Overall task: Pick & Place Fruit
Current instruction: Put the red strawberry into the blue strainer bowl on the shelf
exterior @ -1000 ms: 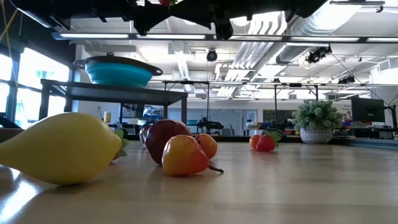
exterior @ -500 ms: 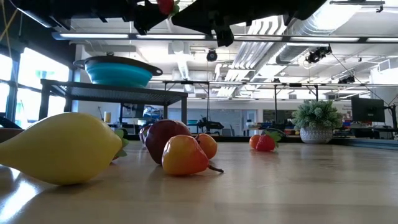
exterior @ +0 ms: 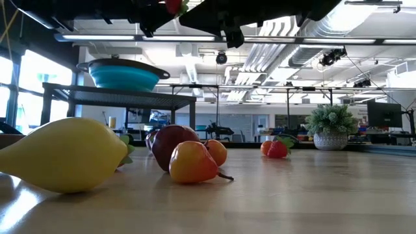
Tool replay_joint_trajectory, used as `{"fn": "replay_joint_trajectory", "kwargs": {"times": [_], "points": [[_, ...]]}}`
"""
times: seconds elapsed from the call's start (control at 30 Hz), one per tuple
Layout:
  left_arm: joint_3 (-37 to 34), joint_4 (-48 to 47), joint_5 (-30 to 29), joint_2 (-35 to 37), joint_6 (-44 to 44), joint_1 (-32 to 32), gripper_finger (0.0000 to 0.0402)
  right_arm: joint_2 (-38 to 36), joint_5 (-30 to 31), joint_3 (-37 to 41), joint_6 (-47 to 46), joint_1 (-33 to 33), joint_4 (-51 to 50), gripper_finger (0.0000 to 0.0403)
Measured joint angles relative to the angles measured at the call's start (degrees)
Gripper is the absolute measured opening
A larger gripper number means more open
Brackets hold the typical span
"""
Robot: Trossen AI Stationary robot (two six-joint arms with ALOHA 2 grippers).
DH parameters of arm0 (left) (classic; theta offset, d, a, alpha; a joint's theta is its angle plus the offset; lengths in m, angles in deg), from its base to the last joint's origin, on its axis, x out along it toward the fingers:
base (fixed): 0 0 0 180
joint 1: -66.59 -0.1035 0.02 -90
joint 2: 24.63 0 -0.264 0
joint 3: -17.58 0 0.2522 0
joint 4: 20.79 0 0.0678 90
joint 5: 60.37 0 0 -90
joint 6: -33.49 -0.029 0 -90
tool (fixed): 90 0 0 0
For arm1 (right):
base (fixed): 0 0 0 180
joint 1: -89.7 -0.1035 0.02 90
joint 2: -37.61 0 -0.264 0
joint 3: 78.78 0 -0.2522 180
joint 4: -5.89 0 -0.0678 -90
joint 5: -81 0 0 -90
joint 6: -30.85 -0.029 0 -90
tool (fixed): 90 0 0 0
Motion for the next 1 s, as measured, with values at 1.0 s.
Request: {"fn": "replay_joint_trajectory", "kwargs": {"times": [1.0], "points": [[0.0, -0.2, 0.1, 0.0, 0.1, 0.0, 0.0141, 0.0, 0.0, 0.0, 0.0, 0.0, -0.3, 0.0004]]}}
